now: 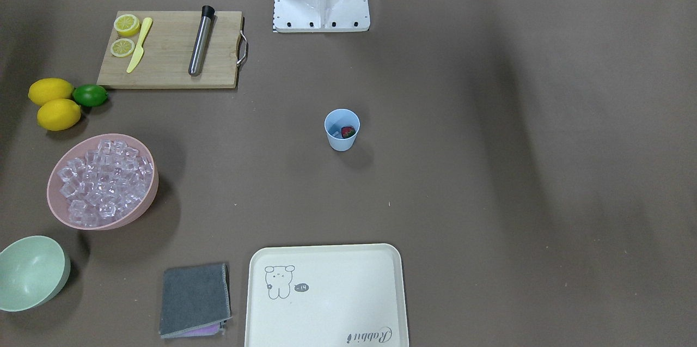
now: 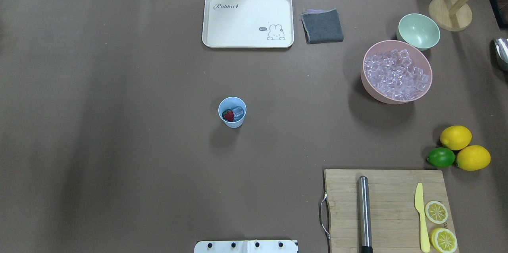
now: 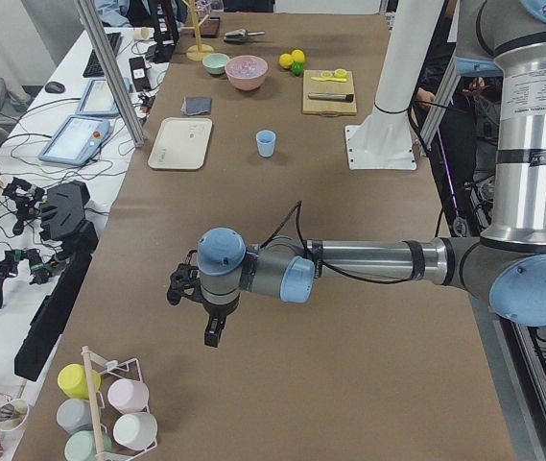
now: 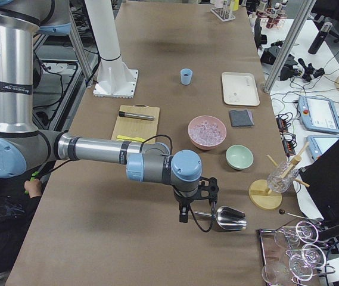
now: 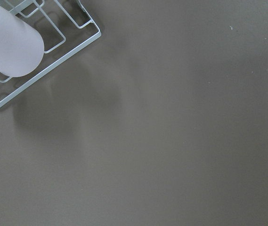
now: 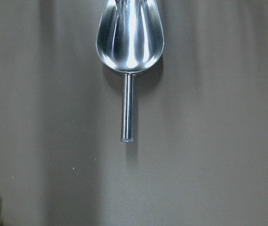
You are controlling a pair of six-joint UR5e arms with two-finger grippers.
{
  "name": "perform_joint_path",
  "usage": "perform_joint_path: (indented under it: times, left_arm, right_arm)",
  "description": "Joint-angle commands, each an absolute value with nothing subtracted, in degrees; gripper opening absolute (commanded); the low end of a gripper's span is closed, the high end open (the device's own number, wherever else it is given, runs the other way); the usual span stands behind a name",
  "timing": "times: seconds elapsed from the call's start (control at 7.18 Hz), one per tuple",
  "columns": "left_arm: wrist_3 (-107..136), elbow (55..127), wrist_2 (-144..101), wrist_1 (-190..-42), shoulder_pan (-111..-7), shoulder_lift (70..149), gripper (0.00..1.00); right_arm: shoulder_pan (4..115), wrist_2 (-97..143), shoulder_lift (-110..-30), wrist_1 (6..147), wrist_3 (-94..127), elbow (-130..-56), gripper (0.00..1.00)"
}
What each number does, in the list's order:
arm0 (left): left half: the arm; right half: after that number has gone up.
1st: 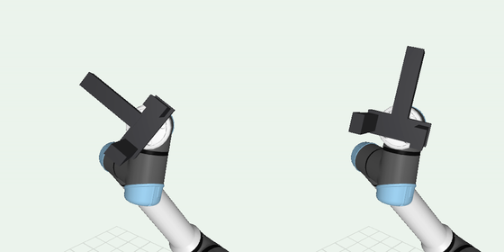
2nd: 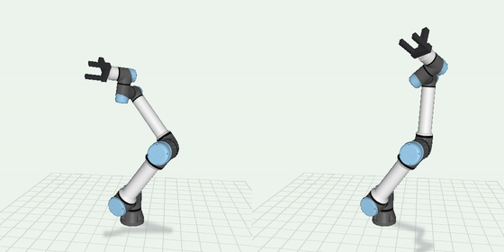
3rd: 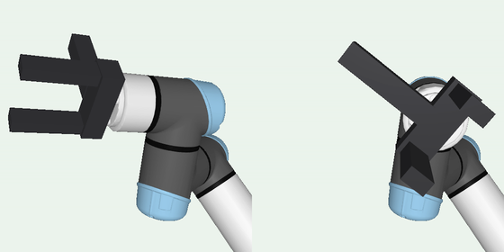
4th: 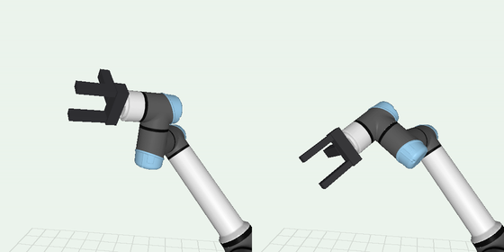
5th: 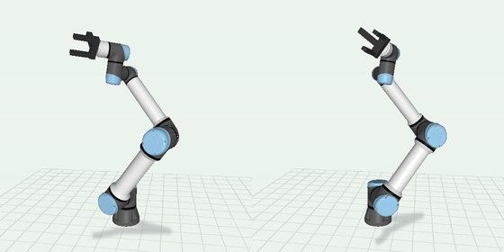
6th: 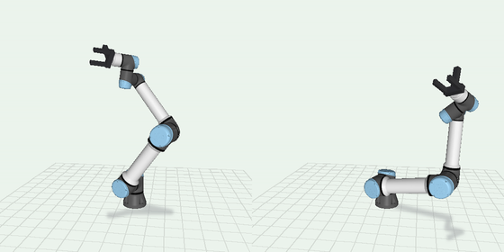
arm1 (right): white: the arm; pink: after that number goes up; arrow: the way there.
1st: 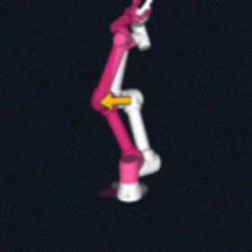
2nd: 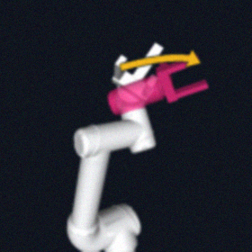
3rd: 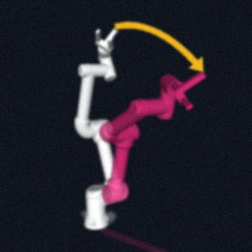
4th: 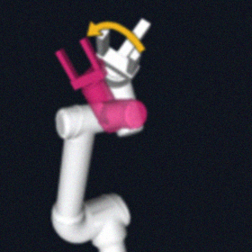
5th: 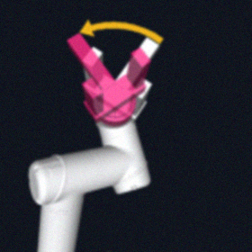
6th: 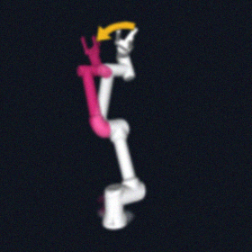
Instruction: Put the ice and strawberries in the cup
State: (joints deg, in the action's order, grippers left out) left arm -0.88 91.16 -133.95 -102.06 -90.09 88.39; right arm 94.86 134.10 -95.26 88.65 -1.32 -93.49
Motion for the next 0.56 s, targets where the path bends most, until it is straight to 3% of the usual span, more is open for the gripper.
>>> perform_joint_path:
  times: [0.0,0.42]
  left_arm:
    - [-0.88,91.23,-133.95,-102.57,-90.09,88.33,0.98]
    - [-0.88,91.32,-133.95,-102.66,-90.26,88.33,0.98]
  right_arm:
    - [95.01,134.21,-96.5,88.68,-1.32,-94.57,0.99]
    - [95.01,134.56,-97.21,88.51,-1.41,-95.01,0.99]
